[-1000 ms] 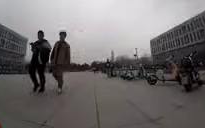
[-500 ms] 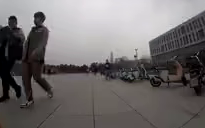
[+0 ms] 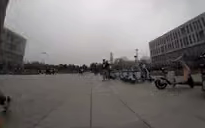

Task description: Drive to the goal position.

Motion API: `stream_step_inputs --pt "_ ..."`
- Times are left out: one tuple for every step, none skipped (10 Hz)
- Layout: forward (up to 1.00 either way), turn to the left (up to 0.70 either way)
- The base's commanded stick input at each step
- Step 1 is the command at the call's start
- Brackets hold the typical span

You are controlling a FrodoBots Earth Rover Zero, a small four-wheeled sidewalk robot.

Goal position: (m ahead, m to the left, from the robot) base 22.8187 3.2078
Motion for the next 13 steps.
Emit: stream_step_inputs --pt "0.7 -0.01" --pt "0.7 -0.01" --pt "0.7 -0.01" --pt "0.7 -0.01" --pt "0.7 -0.01" --pt "0.7 -0.01" --pt "0.7 -0.01" --pt "0.7 -0.01" --pt "0.7 -0.01" --pt "0.7 -0.01" --pt "0.7 -0.01" --pt "0.7 -0.01" --pt "0.7 -0.01"
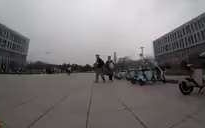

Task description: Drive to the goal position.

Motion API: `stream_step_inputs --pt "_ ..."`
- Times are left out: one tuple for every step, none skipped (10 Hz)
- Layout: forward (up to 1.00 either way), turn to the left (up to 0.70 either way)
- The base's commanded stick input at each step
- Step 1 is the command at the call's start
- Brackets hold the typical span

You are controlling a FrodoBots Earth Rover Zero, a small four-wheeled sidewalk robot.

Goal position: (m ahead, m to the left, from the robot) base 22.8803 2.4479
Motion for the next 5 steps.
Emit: stream_step_inputs --pt "0.7 -0.01" --pt "0.7 -0.01" --pt "0.7 -0.01" --pt "0.7 -0.01" --pt "0.7 -0.01"
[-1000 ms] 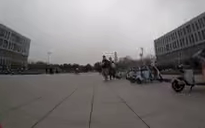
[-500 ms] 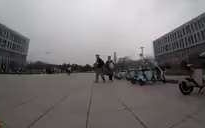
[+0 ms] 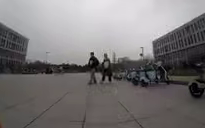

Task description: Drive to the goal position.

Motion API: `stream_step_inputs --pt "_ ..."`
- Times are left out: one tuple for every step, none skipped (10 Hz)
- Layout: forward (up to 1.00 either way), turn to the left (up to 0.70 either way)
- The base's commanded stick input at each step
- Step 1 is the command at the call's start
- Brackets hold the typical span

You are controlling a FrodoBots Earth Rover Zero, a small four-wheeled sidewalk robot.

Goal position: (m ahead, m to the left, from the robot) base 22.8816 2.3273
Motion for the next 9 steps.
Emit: stream_step_inputs --pt "0.7 -0.01" --pt "0.7 -0.01" --pt "0.7 -0.01" --pt "0.7 -0.01" --pt "0.7 -0.01" --pt "0.7 -0.01" --pt "0.7 -0.01" --pt "0.7 -0.01" --pt "0.7 -0.01"
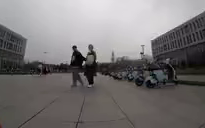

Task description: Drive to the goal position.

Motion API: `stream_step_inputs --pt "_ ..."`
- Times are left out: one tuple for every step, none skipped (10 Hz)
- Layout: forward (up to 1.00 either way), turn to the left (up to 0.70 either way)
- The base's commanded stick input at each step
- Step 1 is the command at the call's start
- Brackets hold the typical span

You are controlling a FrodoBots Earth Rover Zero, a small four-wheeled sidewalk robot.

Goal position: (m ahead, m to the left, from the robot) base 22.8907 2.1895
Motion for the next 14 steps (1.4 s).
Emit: stream_step_inputs --pt "0.7 -0.01" --pt "0.7 -0.01" --pt "0.7 -0.01" --pt "0.7 -0.01" --pt "0.7 -0.01" --pt "0.7 -0.01" --pt "0.7 -0.01" --pt "0.7 -0.01" --pt "0.7 -0.01" --pt "0.7 -0.01" --pt "0.7 -0.01" --pt "0.7 -0.01" --pt "0.7 -0.01" --pt "0.7 -0.01"
